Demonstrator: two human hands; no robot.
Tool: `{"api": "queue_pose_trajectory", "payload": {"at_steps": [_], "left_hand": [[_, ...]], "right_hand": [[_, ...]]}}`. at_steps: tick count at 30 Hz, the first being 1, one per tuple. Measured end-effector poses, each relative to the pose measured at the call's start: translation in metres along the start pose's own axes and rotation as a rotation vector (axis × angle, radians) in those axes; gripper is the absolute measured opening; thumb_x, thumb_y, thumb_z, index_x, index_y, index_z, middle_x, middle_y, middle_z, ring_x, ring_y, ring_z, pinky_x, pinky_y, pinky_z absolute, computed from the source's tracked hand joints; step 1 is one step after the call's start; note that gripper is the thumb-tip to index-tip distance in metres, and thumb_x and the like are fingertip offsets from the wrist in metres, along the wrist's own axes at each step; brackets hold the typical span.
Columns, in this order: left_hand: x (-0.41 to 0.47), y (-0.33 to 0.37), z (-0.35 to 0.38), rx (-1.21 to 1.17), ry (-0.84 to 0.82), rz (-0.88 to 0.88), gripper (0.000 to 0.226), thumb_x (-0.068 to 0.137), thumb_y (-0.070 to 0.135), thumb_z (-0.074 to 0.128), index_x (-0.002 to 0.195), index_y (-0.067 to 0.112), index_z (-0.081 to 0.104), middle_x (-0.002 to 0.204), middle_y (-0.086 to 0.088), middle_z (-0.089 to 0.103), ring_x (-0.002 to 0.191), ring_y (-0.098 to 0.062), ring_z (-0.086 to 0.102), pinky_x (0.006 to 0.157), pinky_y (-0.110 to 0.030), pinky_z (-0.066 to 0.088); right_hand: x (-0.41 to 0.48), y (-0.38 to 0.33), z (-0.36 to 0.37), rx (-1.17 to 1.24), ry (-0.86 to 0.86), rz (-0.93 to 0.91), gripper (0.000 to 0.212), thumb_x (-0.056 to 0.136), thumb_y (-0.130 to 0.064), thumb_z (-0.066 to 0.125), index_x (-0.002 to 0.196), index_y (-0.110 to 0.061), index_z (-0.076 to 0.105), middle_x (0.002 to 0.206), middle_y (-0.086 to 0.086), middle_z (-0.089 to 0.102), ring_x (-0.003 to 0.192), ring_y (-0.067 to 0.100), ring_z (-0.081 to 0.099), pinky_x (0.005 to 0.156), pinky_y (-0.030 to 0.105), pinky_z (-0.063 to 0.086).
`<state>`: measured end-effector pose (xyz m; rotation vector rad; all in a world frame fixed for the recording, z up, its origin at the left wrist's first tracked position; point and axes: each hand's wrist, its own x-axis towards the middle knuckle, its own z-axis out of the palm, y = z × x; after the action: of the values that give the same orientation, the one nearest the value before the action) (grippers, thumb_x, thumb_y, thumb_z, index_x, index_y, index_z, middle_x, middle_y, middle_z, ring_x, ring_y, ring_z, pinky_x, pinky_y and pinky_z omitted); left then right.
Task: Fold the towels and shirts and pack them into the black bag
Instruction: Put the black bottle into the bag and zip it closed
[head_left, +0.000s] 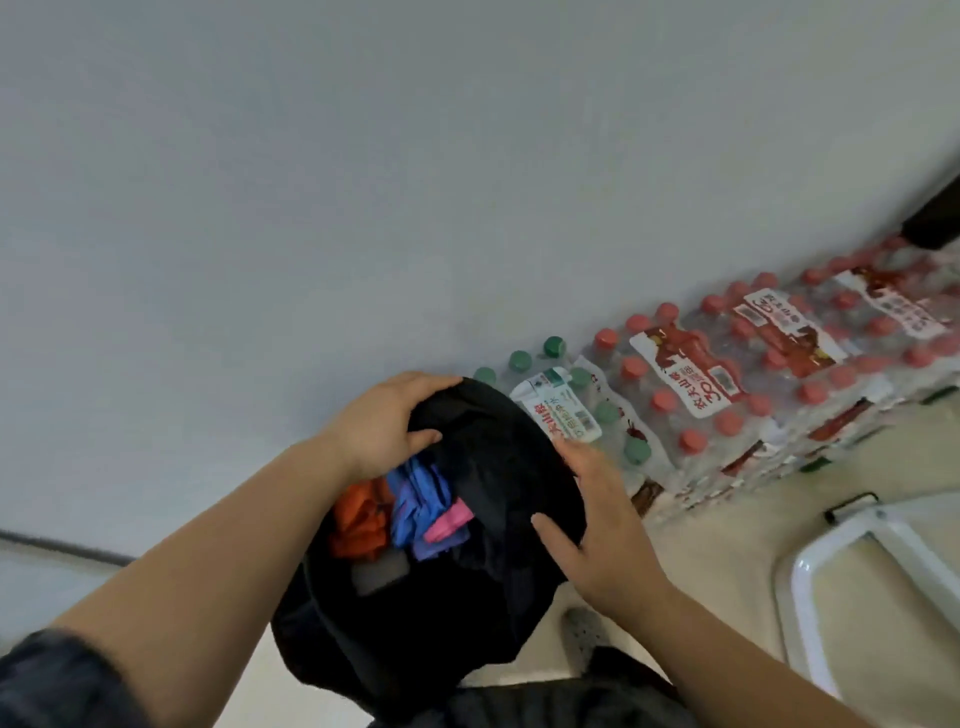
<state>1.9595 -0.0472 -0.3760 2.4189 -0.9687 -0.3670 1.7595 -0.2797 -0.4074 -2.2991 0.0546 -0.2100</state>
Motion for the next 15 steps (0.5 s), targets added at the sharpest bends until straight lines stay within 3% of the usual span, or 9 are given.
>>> {"api": "queue_pose_trajectory", "payload": {"at_steps": [3,6,10,12,15], "left_hand": [[0.009,-0.007,0.000,-0.009,-0.083,0.099,0.083,0.086,0.026,0.076,0.153,0.036,0.029,0.158,-0.006,0.033,0.146,-0.020,0.031,0.112,-0.011,0.015],[0.020,-0.009,-0.001,0.036,-0.188,0.196,0.082,0.092,0.026,0.069,0.154,0.047,0.019,0.165,0.000,0.017,0.149,-0.012,0.020,0.115,-0.015,0.013],[0.026,-0.009,0.001,-0.012,-0.184,0.323,0.071,0.094,0.015,0.065,0.149,0.047,0.031,0.154,0.001,0.036,0.140,-0.012,0.035,0.116,-0.016,0.022],[0.024,-0.013,0.003,-0.056,-0.150,0.362,0.064,0.094,0.009,0.063,0.147,0.038,0.042,0.134,-0.001,0.050,0.123,-0.011,0.046,0.109,-0.011,0.028],[0.017,-0.019,0.003,-0.122,-0.102,0.368,0.059,0.093,0.002,0.062,0.142,0.032,0.052,0.110,0.000,0.055,0.103,-0.005,0.052,0.099,-0.012,0.036]], "right_hand": [[-0.034,-0.006,0.015,-0.069,0.141,0.128,0.063,0.097,-0.043,0.056,0.152,-0.043,0.026,0.150,-0.011,0.040,0.141,0.010,0.036,0.112,0.043,0.039],[-0.054,-0.013,0.025,-0.085,0.174,0.225,0.062,0.099,-0.053,0.048,0.155,-0.044,0.022,0.154,-0.011,0.036,0.144,0.011,0.033,0.114,0.043,0.038],[-0.069,-0.027,0.044,-0.071,0.094,0.271,0.070,0.097,-0.056,0.050,0.152,-0.056,0.007,0.162,-0.009,0.017,0.150,0.010,0.020,0.119,0.035,0.031],[-0.069,-0.029,0.054,-0.066,0.140,0.293,0.071,0.099,-0.043,0.055,0.152,-0.056,0.010,0.159,-0.009,0.020,0.145,0.009,0.028,0.116,0.028,0.034],[-0.062,-0.024,0.059,-0.092,0.235,0.329,0.071,0.100,-0.023,0.057,0.152,-0.054,0.021,0.148,-0.011,0.035,0.132,0.006,0.041,0.108,0.015,0.035]]}}
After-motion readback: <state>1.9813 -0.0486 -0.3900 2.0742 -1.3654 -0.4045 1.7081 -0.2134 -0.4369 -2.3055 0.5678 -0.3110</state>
